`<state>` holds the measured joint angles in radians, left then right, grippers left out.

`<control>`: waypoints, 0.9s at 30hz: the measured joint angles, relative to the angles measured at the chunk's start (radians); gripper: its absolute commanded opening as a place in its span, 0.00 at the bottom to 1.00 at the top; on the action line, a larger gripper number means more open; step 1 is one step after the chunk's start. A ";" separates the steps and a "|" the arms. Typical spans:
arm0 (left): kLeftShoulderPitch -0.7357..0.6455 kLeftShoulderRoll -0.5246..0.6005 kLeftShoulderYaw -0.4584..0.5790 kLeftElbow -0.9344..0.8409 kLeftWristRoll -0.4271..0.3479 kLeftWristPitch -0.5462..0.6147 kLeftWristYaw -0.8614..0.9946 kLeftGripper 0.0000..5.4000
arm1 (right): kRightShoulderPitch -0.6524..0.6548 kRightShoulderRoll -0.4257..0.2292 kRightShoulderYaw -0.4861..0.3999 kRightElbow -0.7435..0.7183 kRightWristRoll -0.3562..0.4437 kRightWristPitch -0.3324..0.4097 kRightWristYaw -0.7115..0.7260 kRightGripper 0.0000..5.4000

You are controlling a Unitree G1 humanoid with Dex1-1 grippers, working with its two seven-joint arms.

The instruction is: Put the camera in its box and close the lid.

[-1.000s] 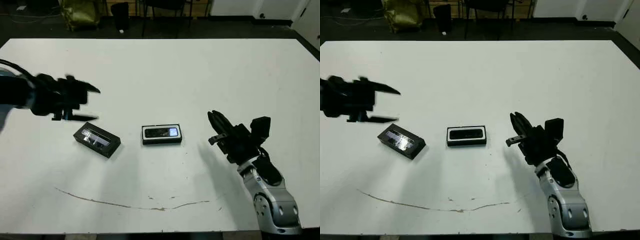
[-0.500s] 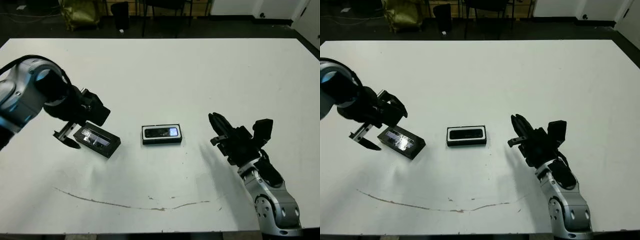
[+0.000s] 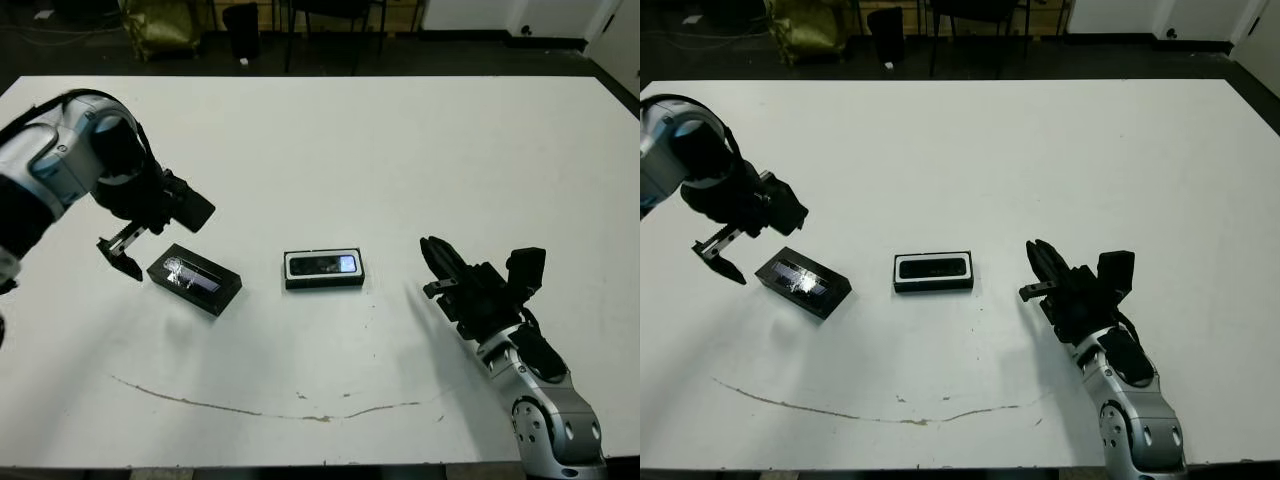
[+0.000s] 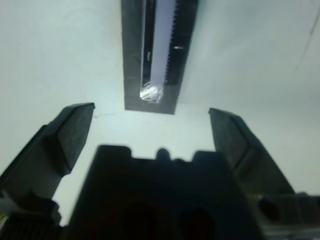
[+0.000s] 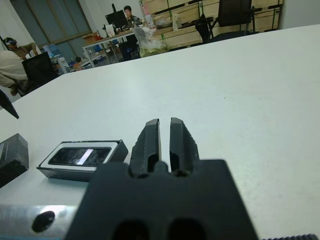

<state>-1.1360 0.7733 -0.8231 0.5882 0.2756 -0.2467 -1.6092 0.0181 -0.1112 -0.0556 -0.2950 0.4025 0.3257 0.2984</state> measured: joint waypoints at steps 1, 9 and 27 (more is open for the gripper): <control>0.000 -0.002 0.009 -0.003 0.000 -0.004 0.000 1.00 | 0.003 0.000 0.000 0.000 0.001 0.000 0.000 0.00; 0.005 -0.014 0.016 -0.020 0.016 -0.004 0.000 1.00 | 0.023 -0.002 0.011 -0.010 -0.002 0.002 -0.002 0.00; 0.084 -0.034 0.040 -0.014 0.093 -0.051 0.005 1.00 | 0.039 -0.012 0.008 -0.051 -0.018 0.024 -0.018 0.00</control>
<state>-1.0517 0.7391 -0.7834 0.5737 0.3690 -0.2978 -1.6043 0.0568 -0.1228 -0.0474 -0.3459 0.3841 0.3495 0.2802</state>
